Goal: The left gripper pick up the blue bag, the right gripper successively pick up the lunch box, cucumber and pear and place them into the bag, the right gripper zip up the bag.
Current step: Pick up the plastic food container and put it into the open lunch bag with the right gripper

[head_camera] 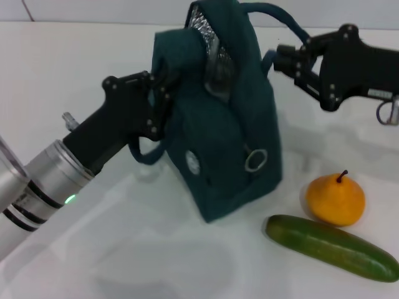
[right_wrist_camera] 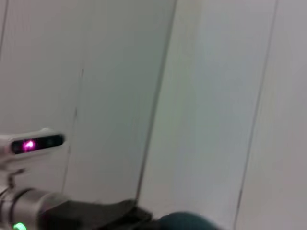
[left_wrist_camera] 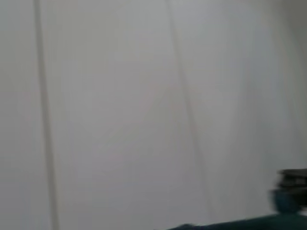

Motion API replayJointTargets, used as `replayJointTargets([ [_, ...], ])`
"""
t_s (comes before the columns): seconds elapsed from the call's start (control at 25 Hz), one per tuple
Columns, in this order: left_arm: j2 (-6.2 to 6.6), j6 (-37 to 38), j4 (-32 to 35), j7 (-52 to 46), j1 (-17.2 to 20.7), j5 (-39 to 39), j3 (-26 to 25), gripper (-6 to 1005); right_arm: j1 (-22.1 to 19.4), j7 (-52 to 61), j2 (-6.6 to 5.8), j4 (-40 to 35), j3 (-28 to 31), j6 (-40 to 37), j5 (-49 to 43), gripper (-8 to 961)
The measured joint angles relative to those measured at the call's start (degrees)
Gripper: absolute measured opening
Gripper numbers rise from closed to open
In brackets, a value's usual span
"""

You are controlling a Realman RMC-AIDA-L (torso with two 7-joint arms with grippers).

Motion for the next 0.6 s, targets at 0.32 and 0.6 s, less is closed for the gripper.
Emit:
replayJointTargets([
  [0.32, -0.01, -2.26, -1.91, 0.66, 0.10, -4.38, 0.03, 136, -1.66, 0.06, 0.22, 0.46, -0.08, -0.71, -1.83, 65],
  [0.6, -0.09, -2.92, -2.49, 0.49, -0.13, -4.41, 0.04, 341, -1.69, 1.00, 0.12, 0.86, -0.04, -0.75, -1.85, 64],
])
